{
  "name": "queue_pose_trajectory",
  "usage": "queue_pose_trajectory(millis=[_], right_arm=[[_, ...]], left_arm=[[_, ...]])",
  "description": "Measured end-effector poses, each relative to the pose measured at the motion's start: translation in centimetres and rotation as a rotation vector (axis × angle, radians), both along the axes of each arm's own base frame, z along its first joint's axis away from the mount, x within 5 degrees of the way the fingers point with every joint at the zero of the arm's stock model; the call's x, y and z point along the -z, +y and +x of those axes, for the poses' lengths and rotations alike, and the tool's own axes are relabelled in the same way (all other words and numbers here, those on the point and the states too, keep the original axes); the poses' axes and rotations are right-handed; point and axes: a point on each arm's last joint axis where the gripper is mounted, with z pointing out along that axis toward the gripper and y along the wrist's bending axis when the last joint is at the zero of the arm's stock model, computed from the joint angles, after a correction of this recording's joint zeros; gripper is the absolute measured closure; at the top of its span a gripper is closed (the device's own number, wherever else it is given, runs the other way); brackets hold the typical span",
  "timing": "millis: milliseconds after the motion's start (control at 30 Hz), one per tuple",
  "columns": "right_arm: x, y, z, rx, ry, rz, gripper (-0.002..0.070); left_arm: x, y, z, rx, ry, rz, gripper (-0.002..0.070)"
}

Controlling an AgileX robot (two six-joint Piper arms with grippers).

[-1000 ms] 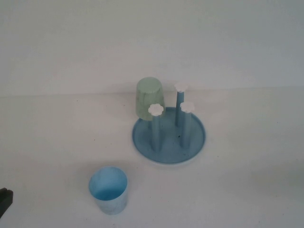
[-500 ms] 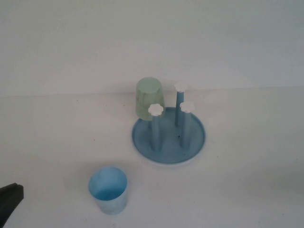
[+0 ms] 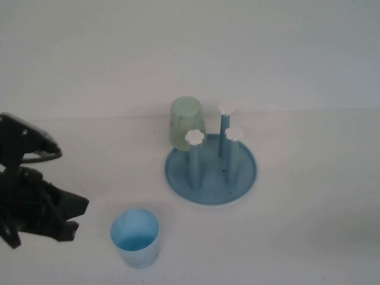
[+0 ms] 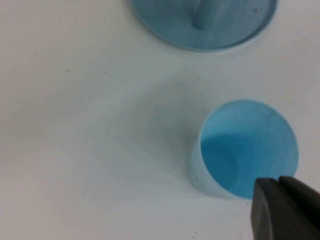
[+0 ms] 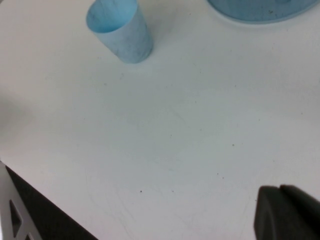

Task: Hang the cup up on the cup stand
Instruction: Pick up the cup from the table

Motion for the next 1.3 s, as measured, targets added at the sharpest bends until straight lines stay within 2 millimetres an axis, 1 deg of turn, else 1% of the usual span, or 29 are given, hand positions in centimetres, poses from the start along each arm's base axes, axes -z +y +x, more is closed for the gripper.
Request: queue_pose_trajectory(millis=[67, 133, 267, 333, 400, 533, 700, 767, 833, 867, 967, 1067, 1167, 1300], right_arm=[[0.1, 0.0, -0.1, -0.007, 0.009, -0.009, 0.0674], [0.2, -0.1, -0.2, -0.013, 0.015, -0.030, 0.0674], [0.3, -0.2, -0.2, -0.014, 0.017, -0.040, 0.0674], [0.3, -0.2, -0.2, -0.015, 0.015, -0.046, 0.0674], [0.4, -0.4, -0.2, -0.017, 0.010, -0.071, 0.0674], [0.6, -0.7, -0.1, -0.015, 0.005, -0.117, 0.0674], [0.8, -0.9, -0.1, -0.013, 0.001, -0.155, 0.0674], [0.8, -1.0, -0.1, -0.014, 0.001, -0.162, 0.0674], [0.8, -1.0, -0.1, -0.016, 0.003, -0.163, 0.0674], [0.8, -1.0, -0.1, -0.016, 0.002, -0.165, 0.0674], [0.9, -1.0, -0.1, -0.018, 0.006, -0.165, 0.0674], [0.9, -1.0, -0.2, -0.023, 0.012, -0.166, 0.0674], [0.9, -1.0, -0.2, -0.023, 0.012, -0.166, 0.0674], [0.9, -1.0, -0.2, -0.023, 0.012, -0.166, 0.0674]], left_arm=[[0.4, -0.4, 1.6, 0.041, 0.049, -0.020, 0.0676], [0.8, -0.7, 2.7, 0.062, 0.099, -0.030, 0.0676], [1.9, -1.2, 3.9, 0.085, 0.143, -0.017, 0.0676], [2.3, -1.9, 4.6, 0.099, 0.098, 0.039, 0.0675], [2.4, -2.8, 5.2, 0.125, 0.072, 0.095, 0.0676], [2.5, -4.4, 6.5, 0.167, 0.170, 0.156, 0.0676], [2.2, -5.0, 8.4, 0.213, 0.235, 0.236, 0.0673], [2.2, -5.2, 9.2, 0.234, 0.258, 0.253, 0.0655], [2.2, -5.3, 10.0, 0.250, 0.270, 0.275, 0.0605], [2.1, -5.3, 10.3, 0.255, 0.269, 0.281, 0.0566], [2.2, -5.4, 11.2, 0.270, 0.278, 0.306, 0.0410], [2.9, -5.6, 11.5, 0.287, 0.318, 0.316, 0.0284], [3.9, -6.4, 11.4, 0.350, 0.338, 0.357, 0.0242], [4.6, -7.6, 11.2, 0.411, 0.334, 0.407, 0.0227]])
